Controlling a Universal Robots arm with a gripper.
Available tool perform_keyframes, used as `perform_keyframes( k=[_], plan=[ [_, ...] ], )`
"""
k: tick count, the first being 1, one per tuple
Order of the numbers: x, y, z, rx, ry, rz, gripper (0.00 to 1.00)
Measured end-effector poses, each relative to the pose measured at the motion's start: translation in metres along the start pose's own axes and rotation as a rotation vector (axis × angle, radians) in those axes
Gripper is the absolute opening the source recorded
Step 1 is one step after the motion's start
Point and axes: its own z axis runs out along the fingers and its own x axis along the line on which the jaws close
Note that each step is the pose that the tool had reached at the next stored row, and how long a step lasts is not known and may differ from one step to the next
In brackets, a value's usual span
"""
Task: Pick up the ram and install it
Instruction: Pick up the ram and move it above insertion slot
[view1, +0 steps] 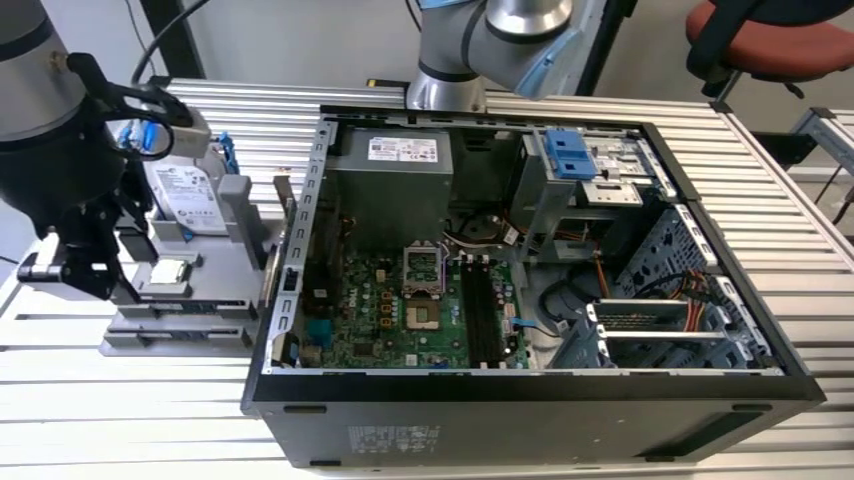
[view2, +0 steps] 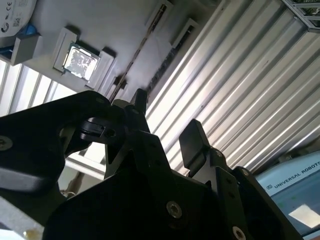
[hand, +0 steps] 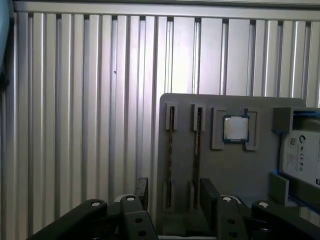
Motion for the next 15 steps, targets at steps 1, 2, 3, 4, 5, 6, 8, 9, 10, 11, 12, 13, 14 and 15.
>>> perform_keyframes(
  k=[1,2,3,4,5,6,8,9,10,11,12,13,14,15],
  plan=[
    [0.0,0.0,0.0012,0.0,0.0001,0.0,1.0],
    [0.0,-0.0001,0.0026,0.0,0.0001,0.0,1.0],
    [0.0,-0.0001,0.0038,0.0,0.0,0.0,1.0],
    [0.0,-0.0001,0.005,0.0001,0.0,0.0,1.0],
    [0.0,-0.0001,0.0062,0.0,0.0001,0.0,1.0],
    [0.0,-0.0002,0.0075,0.0,0.0001,0.0,1.0],
    [0.0,-0.0002,0.0101,0.0001,0.0001,0.0,1.0],
    [0.0,-0.0003,0.0114,0.0001,0.0001,0.0,1.0],
    [0.0,-0.0003,0.0128,0.0001,0.0002,0.0,1.0],
    [0.0,-0.0003,0.0144,0.0,0.0002,0.0,1.0],
    [0.0,-0.0004,0.0158,0.0001,0.0002,0.0,1.0],
    [0.0,-0.0004,0.0177,0.0,0.0002,0.0,1.0],
    [0.0,-0.0004,0.0196,0.0,0.0004,0.0,1.0],
    [-0.0003,-0.0005,0.0255,-0.0002,0.005,0.0,1.0]
  ],
)
